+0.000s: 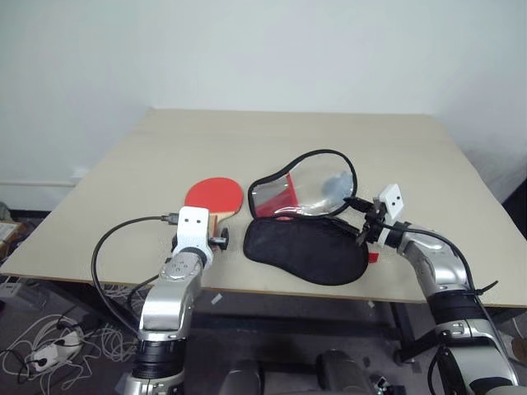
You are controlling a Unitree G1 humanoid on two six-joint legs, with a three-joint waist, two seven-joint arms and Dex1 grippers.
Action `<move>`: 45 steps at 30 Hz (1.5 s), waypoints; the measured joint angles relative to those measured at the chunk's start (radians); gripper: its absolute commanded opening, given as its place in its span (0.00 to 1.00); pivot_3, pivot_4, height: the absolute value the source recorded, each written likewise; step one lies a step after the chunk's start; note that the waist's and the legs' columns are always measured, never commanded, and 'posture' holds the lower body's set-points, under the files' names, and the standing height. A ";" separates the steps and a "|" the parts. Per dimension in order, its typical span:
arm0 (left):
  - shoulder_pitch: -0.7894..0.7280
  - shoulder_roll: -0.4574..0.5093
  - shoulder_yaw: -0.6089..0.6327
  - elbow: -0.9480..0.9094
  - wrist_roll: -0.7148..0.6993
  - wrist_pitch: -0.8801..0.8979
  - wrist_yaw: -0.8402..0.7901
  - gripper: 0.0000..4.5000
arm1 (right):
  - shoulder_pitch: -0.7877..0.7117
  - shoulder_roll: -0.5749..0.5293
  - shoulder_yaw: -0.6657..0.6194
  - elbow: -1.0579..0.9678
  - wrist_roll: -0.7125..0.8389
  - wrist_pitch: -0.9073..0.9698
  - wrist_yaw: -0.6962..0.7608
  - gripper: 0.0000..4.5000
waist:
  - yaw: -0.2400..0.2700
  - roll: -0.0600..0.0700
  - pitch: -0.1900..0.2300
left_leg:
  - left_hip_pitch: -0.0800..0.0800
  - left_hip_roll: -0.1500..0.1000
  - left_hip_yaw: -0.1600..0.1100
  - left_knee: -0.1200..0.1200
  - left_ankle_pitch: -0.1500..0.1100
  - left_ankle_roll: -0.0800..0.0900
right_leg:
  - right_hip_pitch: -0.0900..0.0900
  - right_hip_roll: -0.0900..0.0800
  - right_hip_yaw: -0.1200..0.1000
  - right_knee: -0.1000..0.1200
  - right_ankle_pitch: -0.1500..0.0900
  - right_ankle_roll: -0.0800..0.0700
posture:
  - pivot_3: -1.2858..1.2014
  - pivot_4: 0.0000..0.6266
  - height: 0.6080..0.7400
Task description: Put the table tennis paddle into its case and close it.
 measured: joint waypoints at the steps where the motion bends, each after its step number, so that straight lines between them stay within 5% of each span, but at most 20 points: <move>1: -0.004 0.000 0.002 0.000 0.005 0.003 0.005 1.00 | 0.000 -0.001 0.004 -0.002 0.001 0.005 0.010 0.97 | 0.000 0.000 0.000 | 0.000 0.000 0.000 0.000 0.000 0.000 | 0.000 0.000 0.000 0.000 0.000 0.000 | 0.52 0.00 1.00; 10: -0.031 -0.009 0.003 0.095 0.024 0.014 0.008 1.00 | 0.000 -0.041 0.024 -0.058 0.021 0.063 0.115 0.97 | 0.000 0.000 0.000 | 0.000 0.000 0.000 0.000 0.000 0.000 | 0.000 0.000 0.000 0.000 0.000 0.000 | 0.52 0.00 1.00; 37: -0.177 -0.025 0.032 0.316 0.016 -0.020 -0.015 1.00 | 0.007 -0.033 0.031 -0.071 0.021 0.066 0.086 0.97 | 0.001 0.000 0.000 | 0.000 0.000 0.000 0.001 0.000 0.000 | 0.001 0.000 -0.001 0.000 0.000 0.000 | 0.52 0.00 1.00; 45: -0.195 -0.037 0.034 0.340 0.014 -0.020 -0.030 0.60 | 0.020 -0.032 0.032 -0.072 0.020 0.066 0.083 0.98 | 0.000 0.000 0.000 | 0.000 0.000 -0.001 0.001 0.000 0.000 | 0.001 0.000 -0.001 0.000 0.000 0.000 | 0.52 0.00 1.00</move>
